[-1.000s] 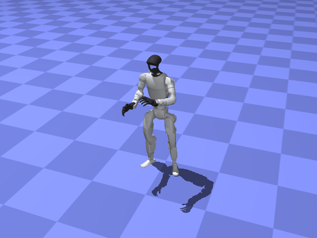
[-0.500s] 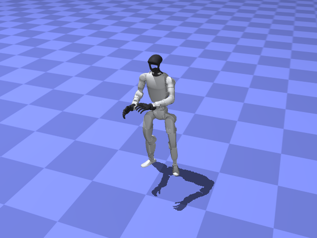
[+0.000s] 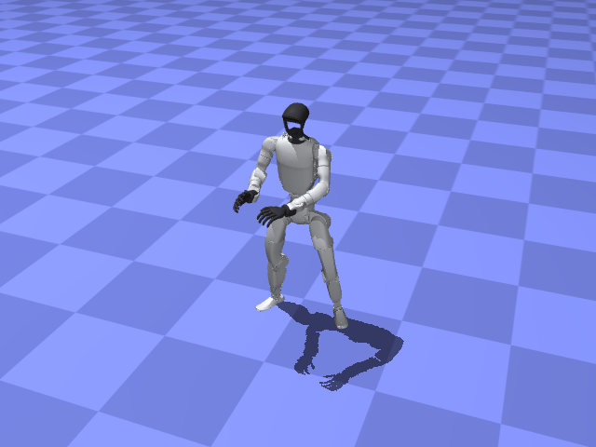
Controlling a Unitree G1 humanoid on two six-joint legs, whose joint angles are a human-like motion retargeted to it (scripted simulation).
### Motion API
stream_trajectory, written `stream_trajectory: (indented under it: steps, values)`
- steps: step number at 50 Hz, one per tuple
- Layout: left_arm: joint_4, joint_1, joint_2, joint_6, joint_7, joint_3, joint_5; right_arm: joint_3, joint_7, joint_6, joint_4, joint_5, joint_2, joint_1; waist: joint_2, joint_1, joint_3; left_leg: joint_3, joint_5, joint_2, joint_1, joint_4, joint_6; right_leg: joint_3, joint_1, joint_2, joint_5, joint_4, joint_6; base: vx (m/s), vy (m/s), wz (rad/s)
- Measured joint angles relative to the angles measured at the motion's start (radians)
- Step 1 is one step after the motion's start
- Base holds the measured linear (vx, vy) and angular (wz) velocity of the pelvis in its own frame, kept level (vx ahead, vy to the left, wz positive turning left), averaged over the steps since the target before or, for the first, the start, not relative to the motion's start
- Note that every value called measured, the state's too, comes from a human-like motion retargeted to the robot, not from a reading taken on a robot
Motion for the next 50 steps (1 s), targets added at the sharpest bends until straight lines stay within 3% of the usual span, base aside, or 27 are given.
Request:
stream_trajectory:
  steps: [5,7,9,10,12,15,16,18,20,23,30,31,32,33,35,40,45,47,50]
  values:
    - [-0.142,0.231,0.050,-0.118,0.345,0.161,0.006,-0.023,-0.166,-0.094,-0.042,-0.210,-0.013,0.112,-0.016,0.040,0.024,-0.110,0.044,0.047,0.006,-0.018,-0.035,0.063,-0.017,-0.032,0.017,0.011,0.017,0.00,0.39,-0.52]
    - [-0.052,0.248,0.016,-0.109,0.266,0.133,-0.008,0.009,-0.113,-0.071,0.058,-0.141,0.024,0.127,-0.015,0.057,0.028,-0.132,0.050,0.044,0.001,-0.020,-0.048,0.076,-0.027,-0.053,0.024,0.023,0.014,-0.05,0.50,-0.14]
    - [0.128,0.228,-0.062,-0.071,0.087,0.098,-0.129,0.026,-0.019,-0.032,0.186,0.105,0.096,0.117,-0.011,0.074,0.041,-0.142,0.046,0.032,-0.010,-0.015,-0.056,0.078,-0.043,-0.077,0.029,0.044,0.003,-0.08,0.52,0.06]
    - [0.232,0.219,-0.113,-0.049,0.003,0.092,-0.246,0.026,0.013,-0.015,0.243,0.273,0.138,0.111,-0.009,0.082,0.051,-0.144,0.042,0.022,-0.015,-0.013,-0.059,0.075,-0.052,-0.089,0.032,0.058,-0.004,-0.09,0.52,0.15]
    - [0.401,0.221,-0.213,-0.039,-0.003,0.193,-0.719,-0.012,-0.019,-0.038,0.292,0.676,0.217,0.112,0.003,0.092,0.082,-0.141,0.037,0.001,-0.017,-0.015,-0.059,0.055,-0.065,-0.108,0.033,0.092,-0.025,-0.09,0.49,0.16]
    - [0.434,0.248,-0.270,-0.161,0.145,0.523,-1.508,-0.103,-0.098,-0.133,0.250,1.148,0.305,0.136,0.028,0.102,0.125,-0.131,0.043,-0.031,-0.005,-0.042,-0.055,0.012,-0.085,-0.112,0.022,0.156,-0.056,-0.07,0.44,0.07]
    - [0.398,0.256,-0.260,-0.197,0.160,0.623,-1.688,-0.125,-0.100,-0.147,0.219,1.238,0.319,0.142,0.037,0.101,0.134,-0.129,0.048,-0.040,0.003,-0.058,-0.053,-0.002,-0.090,-0.103,0.011,0.179,-0.061,-0.05,0.37,0.02]
    - [0.324,0.264,-0.219,-0.257,0.186,0.761,-1.917,-0.158,-0.102,-0.178,0.159,1.362,0.334,0.153,0.057,0.099,0.140,-0.126,0.058,-0.055,0.018,-0.091,-0.048,-0.025,-0.097,-0.075,-0.016,0.218,-0.068,-0.04,0.32,0.08]
    - [0.234,0.253,-0.141,-0.324,0.221,0.801,-1.964,-0.164,-0.105,-0.225,0.091,1.416,0.325,0.159,0.077,0.091,0.135,-0.128,0.068,-0.070,0.032,-0.128,-0.041,-0.034,-0.098,-0.032,-0.048,0.246,-0.067,-0.03,0.27,0.18]
    - [0.020,0.179,-0.017,-0.417,0.253,0.805,-1.891,-0.160,-0.091,-0.285,-0.055,1.398,0.301,0.168,0.090,0.088,0.108,-0.138,0.076,-0.101,0.049,-0.179,-0.035,-0.024,-0.089,0.045,-0.094,0.250,-0.057,-0.02,0.21,0.30]
    - [-0.442,-0.195,0.204,-0.493,0.241,0.688,-1.632,-0.171,-0.068,-0.293,-0.440,1.109,0.210,0.069,0.084,0.077,0.033,-0.172,0.080,-0.189,0.074,-0.224,-0.051,0.045,-0.021,0.169,-0.146,0.136,-0.069,-0.01,0.17,0.34]
    - [-0.408,-0.260,0.276,-0.399,0.164,0.643,-1.418,-0.161,0.085,-0.243,-0.496,1.076,0.192,0.036,0.089,0.070,0.018,-0.175,0.078,-0.196,0.073,-0.221,-0.052,0.066,-0.018,0.174,-0.147,0.125,-0.075,0.03,0.16,0.15]
    - [-0.412,-0.328,0.313,-0.360,0.139,0.603,-1.319,-0.162,0.133,-0.213,-0.536,1.021,0.174,0.000,0.095,0.067,0.005,-0.177,0.078,-0.203,0.073,-0.220,-0.055,0.087,-0.017,0.179,-0.147,0.116,-0.080,0.04,0.16,0.07]
    - [-0.496,-0.405,0.279,-0.430,0.219,0.575,-1.450,-0.183,-0.029,-0.226,-0.546,0.922,0.156,-0.046,0.099,0.072,-0.001,-0.177,0.081,-0.209,0.072,-0.223,-0.060,0.109,-0.018,0.180,-0.145,0.109,-0.085,0.04,0.15,0.06]
    - [-0.539,-0.524,0.311,-0.436,0.255,0.501,-1.409,-0.187,-0.100,-0.199,-0.596,0.771,0.112,-0.110,0.116,0.065,-0.019,-0.180,0.078,-0.216,0.073,-0.216,-0.056,0.146,-0.018,0.179,-0.141,0.106,-0.084,0.03,0.14,0.02]
    - [-0.563,-0.834,0.456,-0.239,0.323,0.309,-1.015,-0.198,-0.115,-0.049,-0.702,0.331,0.014,-0.252,0.151,0.054,-0.065,-0.150,0.064,-0.227,0.071,-0.225,-0.037,0.211,-0.046,0.174,-0.121,0.102,-0.046,0.05,0.09,-0.29]
    - [-0.617,-1.082,0.683,-0.006,0.410,0.063,-0.348,-0.206,-0.075,0.011,-0.781,-0.194,-0.144,-0.357,0.188,0.032,-0.117,-0.092,0.058,-0.227,0.065,-0.250,-0.023,0.262,-0.076,0.185,-0.075,0.059,-0.019,0.04,0.05,-0.61]
    - [-0.584,-1.218,0.750,0.028,0.501,-0.097,-0.127,-0.172,-0.129,-0.007,-0.781,-0.355,-0.231,-0.441,0.210,0.021,-0.139,-0.068,0.059,-0.225,0.059,-0.259,-0.021,0.282,-0.087,0.191,-0.053,0.034,-0.011,0.03,0.05,-0.63]
    - [-0.238,-1.601,0.710,0.011,0.651,-0.540,0.044,-0.025,-0.311,-0.021,-0.621,-0.532,-0.321,-0.709,0.229,-0.007,-0.155,-0.035,0.063,-0.221,0.045,-0.266,-0.022,0.305,-0.100,0.199,-0.017,-0.007,0.003,0.01,0.05,-0.55]
